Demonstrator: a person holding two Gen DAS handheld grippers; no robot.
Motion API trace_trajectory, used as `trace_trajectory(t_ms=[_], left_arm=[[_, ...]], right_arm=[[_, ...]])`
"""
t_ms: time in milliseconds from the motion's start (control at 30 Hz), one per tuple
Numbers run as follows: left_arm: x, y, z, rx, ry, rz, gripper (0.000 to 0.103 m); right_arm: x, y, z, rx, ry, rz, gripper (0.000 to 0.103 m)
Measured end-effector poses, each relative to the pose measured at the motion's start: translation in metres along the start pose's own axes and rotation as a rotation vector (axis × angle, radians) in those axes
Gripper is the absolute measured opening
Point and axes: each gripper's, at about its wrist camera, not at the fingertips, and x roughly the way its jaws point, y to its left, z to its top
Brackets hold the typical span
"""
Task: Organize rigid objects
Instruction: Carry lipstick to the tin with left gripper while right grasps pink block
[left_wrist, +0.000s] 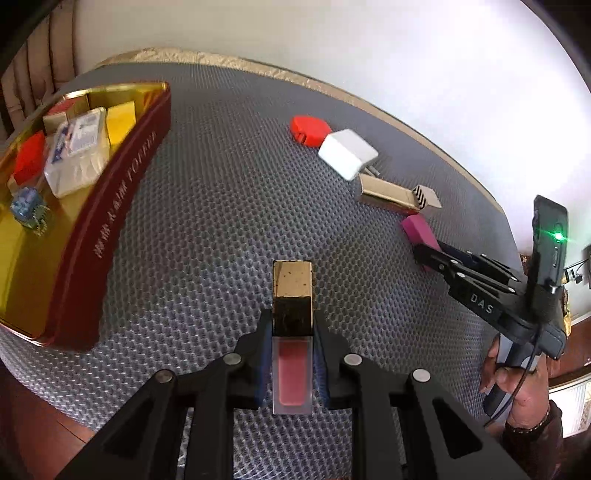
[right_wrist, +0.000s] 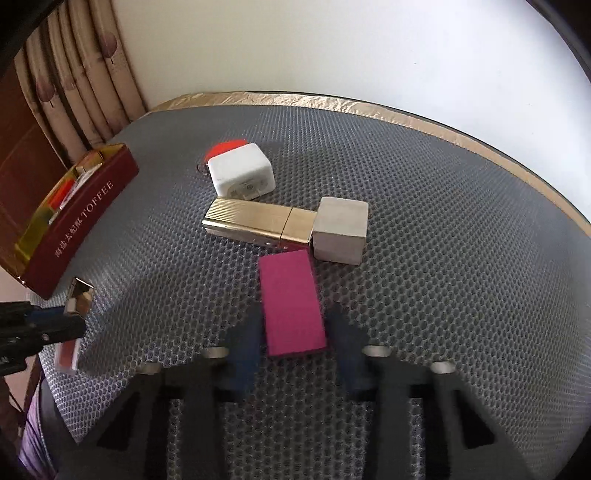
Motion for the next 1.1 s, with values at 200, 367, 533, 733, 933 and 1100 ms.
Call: trace_trajectory(t_ms=[200,367,533,733,933,1100], left_arm=[[-0.036,0.001,-0.001,0.018,-0.048,-0.011,0.02],[-0.082,0.033,0.004,-0.064,-0.12,0.018,0.02],[-0.124,0.088,0.015,-0.115,-0.203,0.172,0.02],[-0.115,0.144,0.025,-0.167,-0.157,0.224,0.02],[-0.078,0.141,0.046,-0.112,-0.131,0.241,0.02],[-0.048,0.132,0.059,-0.062,-0.097,0.25,0.02]], right_arm=[[-0.013,-0.009,-0.011,0.08,-0.025,0.076,0.028],[-0.018,-0.004,-0.023,0.111,-0.065,0.138,0.028],[-0.012,0.006,-0.027,0.102,-0.08,0.137,0.028],[-0.013,0.002,-0.029,0.107,-0.082,0.14,0.028],[-0.01,0.008,-0.027,0.104,-0.079,0.135,0.028],[-0.007,0.009,-0.027,0.107,-0.079,0.136,0.028]])
